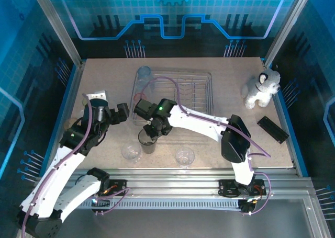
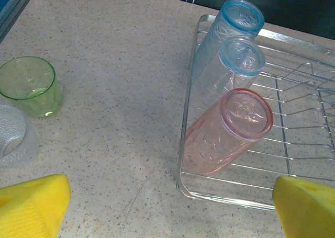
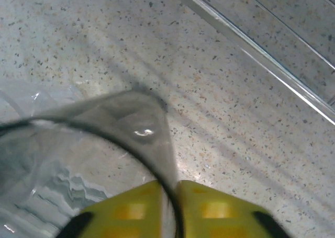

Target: Load the cups into the dish rack

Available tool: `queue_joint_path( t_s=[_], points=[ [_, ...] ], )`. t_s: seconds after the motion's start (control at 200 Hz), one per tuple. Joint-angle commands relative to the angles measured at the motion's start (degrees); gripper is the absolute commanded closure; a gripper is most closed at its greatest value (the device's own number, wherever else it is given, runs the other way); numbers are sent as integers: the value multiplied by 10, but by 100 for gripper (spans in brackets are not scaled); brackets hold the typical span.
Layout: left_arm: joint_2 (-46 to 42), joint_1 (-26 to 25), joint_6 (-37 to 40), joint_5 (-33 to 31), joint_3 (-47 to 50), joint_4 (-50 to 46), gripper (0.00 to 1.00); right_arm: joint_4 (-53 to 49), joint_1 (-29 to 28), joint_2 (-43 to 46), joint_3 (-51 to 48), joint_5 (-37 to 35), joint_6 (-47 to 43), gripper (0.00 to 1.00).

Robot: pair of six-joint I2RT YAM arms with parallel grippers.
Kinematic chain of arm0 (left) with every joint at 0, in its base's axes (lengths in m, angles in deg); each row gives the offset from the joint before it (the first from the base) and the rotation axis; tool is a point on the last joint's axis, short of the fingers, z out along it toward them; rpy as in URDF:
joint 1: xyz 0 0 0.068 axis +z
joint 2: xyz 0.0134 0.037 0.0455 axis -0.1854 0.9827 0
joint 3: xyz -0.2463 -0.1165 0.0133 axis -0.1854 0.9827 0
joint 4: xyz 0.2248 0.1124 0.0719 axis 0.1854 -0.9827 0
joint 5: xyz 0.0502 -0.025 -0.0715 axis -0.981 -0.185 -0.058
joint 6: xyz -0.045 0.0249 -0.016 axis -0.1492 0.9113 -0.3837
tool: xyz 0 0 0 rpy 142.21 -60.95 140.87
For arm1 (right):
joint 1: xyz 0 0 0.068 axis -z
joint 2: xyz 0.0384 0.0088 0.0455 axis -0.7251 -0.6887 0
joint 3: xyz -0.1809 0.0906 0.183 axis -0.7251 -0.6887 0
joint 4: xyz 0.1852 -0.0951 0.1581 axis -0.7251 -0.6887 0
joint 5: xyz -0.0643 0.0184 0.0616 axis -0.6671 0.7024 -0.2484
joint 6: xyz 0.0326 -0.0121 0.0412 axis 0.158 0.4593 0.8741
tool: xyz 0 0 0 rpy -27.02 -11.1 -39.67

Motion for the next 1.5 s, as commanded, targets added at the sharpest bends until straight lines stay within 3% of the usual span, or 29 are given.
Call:
queue_joint_path(
  t_s=[0.0, 0.155, 0.29, 0.59, 0.675, 0.82, 0.941, 1.086, 1.496],
  points=[
    [-6, 3, -3, 9, 11, 10, 1, -43, 1, -2, 22, -23, 0, 100],
    [2, 4, 3, 47, 2, 10, 1, -59, 23, 49, -30, -31, -8, 100],
    [-3, 4, 22, 114, -5, 35, 0, 48, 67, 180, -153, 38, -31, 100],
    [-1, 4, 17, 413, -24, 162, 1, 298, 193, 482, -399, 223, -105, 100],
    [4, 4, 6, 475, -26, 199, 1, 384, 233, 564, -453, 257, -90, 100],
    [17, 3, -42, 575, -15, 280, 0, 537, 315, 656, -527, 378, -34, 100],
    [29, 3, -70, 606, -15, 307, 1, 615, 360, 665, -546, 465, 38, 100],
    [43, -3, -75, 622, -22, 306, 1, 680, 362, 636, -544, 522, 104, 100],
    [77, -36, -119, 700, -10, 374, 1, 817, 347, 564, -536, 570, 198, 100]
  ],
)
